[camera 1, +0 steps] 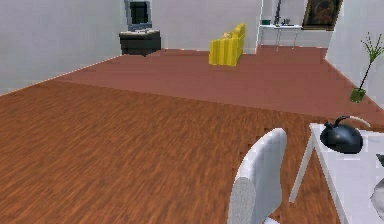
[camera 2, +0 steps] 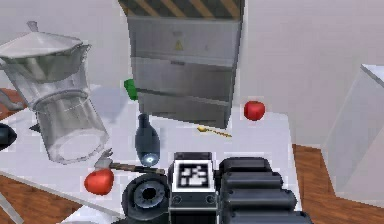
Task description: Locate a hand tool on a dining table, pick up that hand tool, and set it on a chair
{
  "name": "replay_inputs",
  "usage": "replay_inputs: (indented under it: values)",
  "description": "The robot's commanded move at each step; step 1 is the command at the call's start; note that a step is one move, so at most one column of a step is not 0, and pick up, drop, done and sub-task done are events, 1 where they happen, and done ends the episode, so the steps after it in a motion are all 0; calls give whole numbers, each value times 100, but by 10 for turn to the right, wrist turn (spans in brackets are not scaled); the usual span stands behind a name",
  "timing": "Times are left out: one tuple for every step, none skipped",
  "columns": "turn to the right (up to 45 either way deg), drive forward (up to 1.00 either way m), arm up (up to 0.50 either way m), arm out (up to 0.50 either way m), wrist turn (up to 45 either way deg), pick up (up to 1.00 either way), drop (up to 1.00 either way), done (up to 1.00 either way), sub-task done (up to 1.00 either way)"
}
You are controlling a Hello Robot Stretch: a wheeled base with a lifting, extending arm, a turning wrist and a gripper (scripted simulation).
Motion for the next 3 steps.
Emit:
replay_inputs:
  values:
    - [0, 0, 0, 30, 0, 0, 0, 0, 0]
    - [0, 0, 0, 0, 450, 0, 0, 0, 0]
    - [0, 0, 0, 0, 180, 0, 0, 0, 0]
